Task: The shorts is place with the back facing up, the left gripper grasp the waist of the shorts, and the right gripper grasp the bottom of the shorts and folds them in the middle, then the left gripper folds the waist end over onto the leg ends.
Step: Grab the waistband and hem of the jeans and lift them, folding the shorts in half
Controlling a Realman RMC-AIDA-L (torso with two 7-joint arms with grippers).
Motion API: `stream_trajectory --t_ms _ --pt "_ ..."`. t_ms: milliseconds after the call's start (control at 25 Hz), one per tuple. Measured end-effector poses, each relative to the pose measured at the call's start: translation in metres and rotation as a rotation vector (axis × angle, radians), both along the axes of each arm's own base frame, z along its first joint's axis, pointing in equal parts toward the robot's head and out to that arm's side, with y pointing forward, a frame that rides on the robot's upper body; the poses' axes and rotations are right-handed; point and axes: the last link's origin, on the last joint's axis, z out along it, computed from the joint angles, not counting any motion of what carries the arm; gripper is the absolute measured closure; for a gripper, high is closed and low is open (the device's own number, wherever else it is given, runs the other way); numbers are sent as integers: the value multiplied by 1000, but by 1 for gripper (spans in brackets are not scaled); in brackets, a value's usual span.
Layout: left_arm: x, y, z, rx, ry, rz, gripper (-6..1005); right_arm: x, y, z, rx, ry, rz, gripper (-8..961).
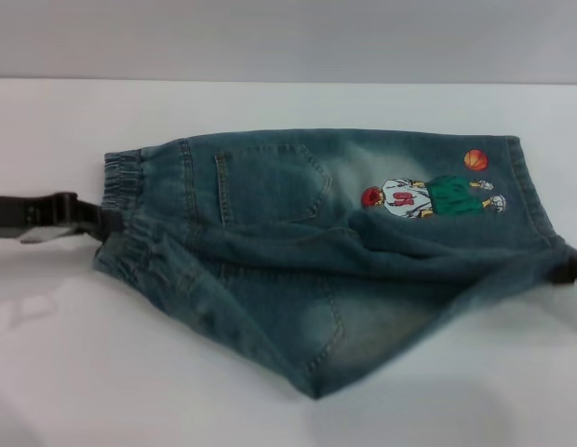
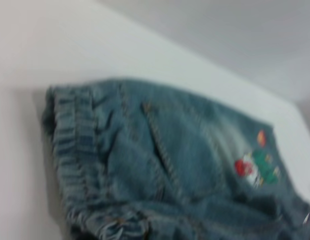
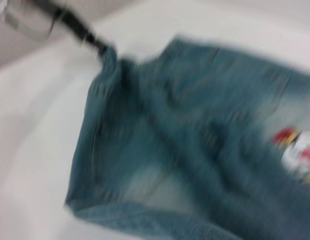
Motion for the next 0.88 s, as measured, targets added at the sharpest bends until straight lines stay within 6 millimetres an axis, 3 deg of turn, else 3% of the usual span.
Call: stream_trajectory --t_ms 280,520,880 --pt "8 9 4 105 -88 -6 969 4 -1 14 207 147 4 949" --pt "13 20 7 197 -132 -1 969 14 8 6 274 172 -85 948" --pt "4 35 8 310 -137 67 969 26 24 -8 367 167 -182 947"
